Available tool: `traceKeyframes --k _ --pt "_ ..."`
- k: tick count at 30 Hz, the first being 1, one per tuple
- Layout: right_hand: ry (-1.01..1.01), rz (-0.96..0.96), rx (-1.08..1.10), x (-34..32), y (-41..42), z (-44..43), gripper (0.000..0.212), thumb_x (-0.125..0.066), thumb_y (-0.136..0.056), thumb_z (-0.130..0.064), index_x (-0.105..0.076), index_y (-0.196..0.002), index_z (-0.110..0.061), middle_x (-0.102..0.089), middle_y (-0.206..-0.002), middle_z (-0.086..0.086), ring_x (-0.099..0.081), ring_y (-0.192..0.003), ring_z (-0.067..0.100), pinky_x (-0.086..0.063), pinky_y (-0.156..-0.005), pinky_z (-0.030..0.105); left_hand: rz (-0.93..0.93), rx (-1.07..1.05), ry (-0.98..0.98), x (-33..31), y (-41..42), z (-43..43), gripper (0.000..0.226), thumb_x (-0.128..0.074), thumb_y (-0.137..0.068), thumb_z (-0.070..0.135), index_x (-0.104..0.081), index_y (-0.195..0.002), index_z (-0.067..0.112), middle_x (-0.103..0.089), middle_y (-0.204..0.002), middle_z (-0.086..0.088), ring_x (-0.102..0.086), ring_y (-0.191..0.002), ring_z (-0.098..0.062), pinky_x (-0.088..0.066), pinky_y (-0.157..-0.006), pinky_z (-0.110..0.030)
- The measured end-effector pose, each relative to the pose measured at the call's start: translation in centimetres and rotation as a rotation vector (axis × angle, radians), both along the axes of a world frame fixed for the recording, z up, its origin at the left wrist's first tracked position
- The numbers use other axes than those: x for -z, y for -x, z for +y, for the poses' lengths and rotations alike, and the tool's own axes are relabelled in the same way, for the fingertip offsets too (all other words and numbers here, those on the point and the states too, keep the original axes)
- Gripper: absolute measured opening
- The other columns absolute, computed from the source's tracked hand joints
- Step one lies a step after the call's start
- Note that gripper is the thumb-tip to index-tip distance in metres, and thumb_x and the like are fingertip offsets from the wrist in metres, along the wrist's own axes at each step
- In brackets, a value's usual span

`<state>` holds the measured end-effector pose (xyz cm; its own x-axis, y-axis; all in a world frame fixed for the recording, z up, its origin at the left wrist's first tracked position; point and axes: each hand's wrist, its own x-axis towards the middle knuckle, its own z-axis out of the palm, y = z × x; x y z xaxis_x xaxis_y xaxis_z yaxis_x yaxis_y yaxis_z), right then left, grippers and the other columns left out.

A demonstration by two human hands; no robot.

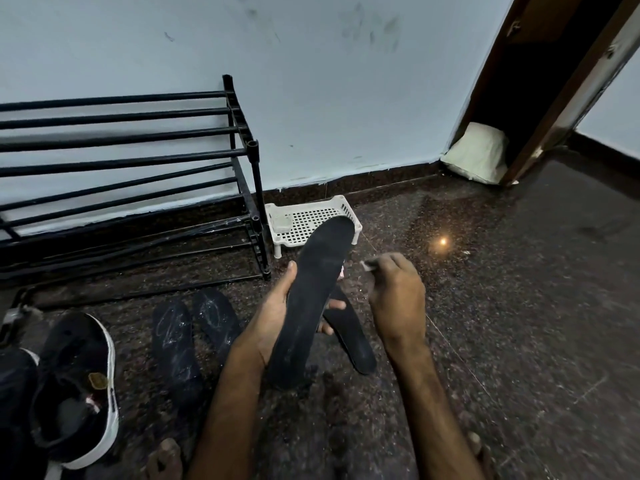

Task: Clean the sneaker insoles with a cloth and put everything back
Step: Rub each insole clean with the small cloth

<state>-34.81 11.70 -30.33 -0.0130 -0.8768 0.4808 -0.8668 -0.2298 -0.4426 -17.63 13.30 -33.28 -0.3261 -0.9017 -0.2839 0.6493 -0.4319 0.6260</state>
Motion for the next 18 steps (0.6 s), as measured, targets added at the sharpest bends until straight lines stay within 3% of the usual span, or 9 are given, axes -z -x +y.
traceKeyframes --k 4,7,9,11,13,15,18 --pt "0.190 -0.044 -0.196 -2.4 -2.5 -0.3 0.028 -0.068 -0.082 0.003 -0.071 -0.108 -0.006 -0.065 -0.108 0.007 -0.059 -0.099 0.020 -0.053 -0.083 0.028 0.000 0.029 -0.013 0.2 -0.1 0.0 0.072 -0.029 -0.100 0.054 -0.078 -0.095 0.002 -0.072 -0.084 -0.024 -0.069 -0.055 -0.029 -0.054 -0.044 -0.035" --pt "0.003 0.091 -0.302 -1.0 -3.0 -0.6 0.031 -0.067 -0.080 -0.002 -0.070 -0.110 -0.009 -0.064 -0.107 0.005 -0.059 -0.100 0.021 -0.052 -0.081 0.029 -0.023 0.058 0.006 0.2 -0.3 0.0 0.067 -0.032 -0.098 0.053 -0.079 -0.095 0.005 -0.073 -0.083 -0.020 -0.070 -0.060 -0.027 -0.054 -0.044 -0.036" --pt "-0.202 0.013 -0.154 0.9 -1.3 -0.7 0.022 -0.064 -0.087 -0.007 -0.071 -0.107 -0.012 -0.064 -0.102 0.001 -0.061 -0.096 0.019 -0.047 -0.077 0.019 -0.077 0.069 0.031 0.1 -0.6 0.0 0.068 -0.031 -0.098 0.053 -0.078 -0.101 0.003 -0.072 -0.094 -0.023 -0.071 -0.067 -0.029 -0.054 -0.045 -0.036" --pt "-0.283 -0.013 0.012 2.1 0.7 -0.2 0.017 -0.064 -0.090 -0.008 -0.072 -0.105 -0.014 -0.066 -0.102 -0.001 -0.063 -0.091 0.013 -0.046 -0.077 0.012 -0.084 0.058 0.039 0.0 -1.1 0.1 0.069 -0.032 -0.097 0.054 -0.074 -0.110 0.001 -0.070 -0.109 -0.023 -0.071 -0.073 -0.030 -0.054 -0.047 -0.036" --pt "-0.209 -0.026 0.086 2.1 1.6 0.1 0.023 -0.069 -0.087 -0.004 -0.072 -0.108 -0.013 -0.068 -0.106 0.001 -0.062 -0.090 0.010 -0.052 -0.087 0.020 -0.061 0.045 0.047 0.0 -1.4 0.2 0.068 -0.033 -0.095 0.055 -0.074 -0.112 0.003 -0.068 -0.117 -0.021 -0.070 -0.077 -0.030 -0.054 -0.048 -0.036" --pt "-0.045 -0.145 0.049 0.7 0.8 0.1 0.023 -0.067 -0.088 -0.001 -0.071 -0.109 -0.009 -0.068 -0.107 0.003 -0.062 -0.092 0.011 -0.054 -0.089 0.026 -0.055 0.037 0.035 0.3 -1.3 0.1 0.068 -0.035 -0.092 0.056 -0.076 -0.108 0.005 -0.070 -0.112 -0.021 -0.071 -0.080 -0.031 -0.055 -0.049 -0.038" --pt "0.101 -0.298 -0.047 -1.4 -1.5 -0.4 0.023 -0.068 -0.089 -0.004 -0.071 -0.111 -0.009 -0.067 -0.107 0.000 -0.063 -0.094 0.009 -0.054 -0.087 0.020 -0.030 0.022 0.003 0.5 -0.9 0.2 0.071 -0.031 -0.093 0.059 -0.077 -0.105 0.007 -0.071 -0.111 -0.020 -0.072 -0.089 -0.036 -0.059 -0.055 -0.046"
